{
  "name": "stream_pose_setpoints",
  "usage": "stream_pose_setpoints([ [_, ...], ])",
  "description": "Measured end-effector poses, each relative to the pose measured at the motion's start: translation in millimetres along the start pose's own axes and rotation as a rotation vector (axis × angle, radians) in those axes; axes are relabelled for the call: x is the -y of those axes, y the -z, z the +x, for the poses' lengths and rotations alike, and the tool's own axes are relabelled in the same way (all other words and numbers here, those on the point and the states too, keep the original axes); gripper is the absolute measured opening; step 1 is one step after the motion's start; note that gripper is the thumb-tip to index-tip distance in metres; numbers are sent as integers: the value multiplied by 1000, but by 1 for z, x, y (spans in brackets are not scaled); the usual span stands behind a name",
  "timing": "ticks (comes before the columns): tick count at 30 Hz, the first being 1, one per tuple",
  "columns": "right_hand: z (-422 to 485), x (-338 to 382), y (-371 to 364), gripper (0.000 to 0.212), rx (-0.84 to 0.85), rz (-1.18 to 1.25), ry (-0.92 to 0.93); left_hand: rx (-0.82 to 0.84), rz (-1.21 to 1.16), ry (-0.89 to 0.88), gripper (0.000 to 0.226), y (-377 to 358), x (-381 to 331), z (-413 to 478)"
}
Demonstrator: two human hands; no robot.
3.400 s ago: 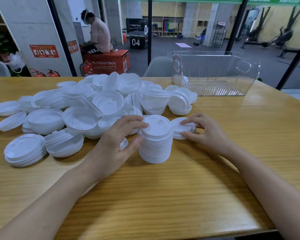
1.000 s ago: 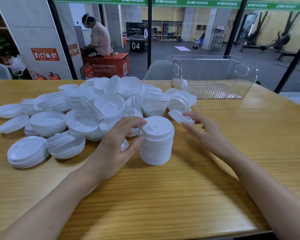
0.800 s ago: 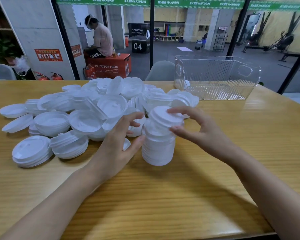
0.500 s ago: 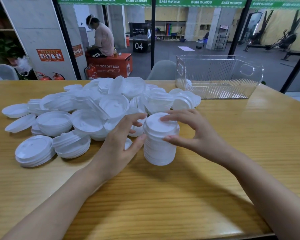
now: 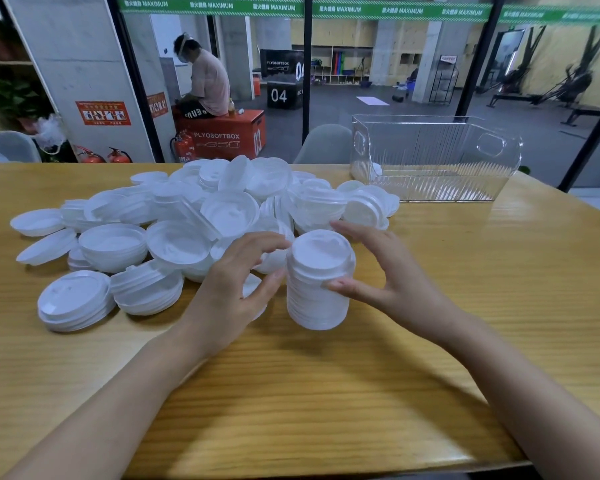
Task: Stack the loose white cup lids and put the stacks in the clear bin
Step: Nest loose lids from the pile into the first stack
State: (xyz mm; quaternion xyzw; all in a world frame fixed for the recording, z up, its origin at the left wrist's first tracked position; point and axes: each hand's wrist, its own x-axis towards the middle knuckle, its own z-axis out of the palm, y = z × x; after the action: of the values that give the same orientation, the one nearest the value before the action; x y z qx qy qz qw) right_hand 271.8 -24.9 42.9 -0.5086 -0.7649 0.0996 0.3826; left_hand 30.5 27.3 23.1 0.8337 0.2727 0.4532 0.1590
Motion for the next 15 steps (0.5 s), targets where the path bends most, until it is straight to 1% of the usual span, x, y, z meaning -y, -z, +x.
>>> stream_pose_setpoints([
  [3, -8, -2, -4, 77, -12, 42, -44, -10, 29, 26, 32, 8, 2, -8],
  [7, -17, -8, -15, 82, -39, 85, -87, -13, 56, 115, 33, 18, 4, -26],
  [11, -22, -12, -20, 81, -57, 157, -143, -11, 133, 195, 37, 23, -2, -43],
  [15, -25, -10, -22, 75, -40, 155, -136, -15, 252, 283, 45, 26, 2, -52],
])
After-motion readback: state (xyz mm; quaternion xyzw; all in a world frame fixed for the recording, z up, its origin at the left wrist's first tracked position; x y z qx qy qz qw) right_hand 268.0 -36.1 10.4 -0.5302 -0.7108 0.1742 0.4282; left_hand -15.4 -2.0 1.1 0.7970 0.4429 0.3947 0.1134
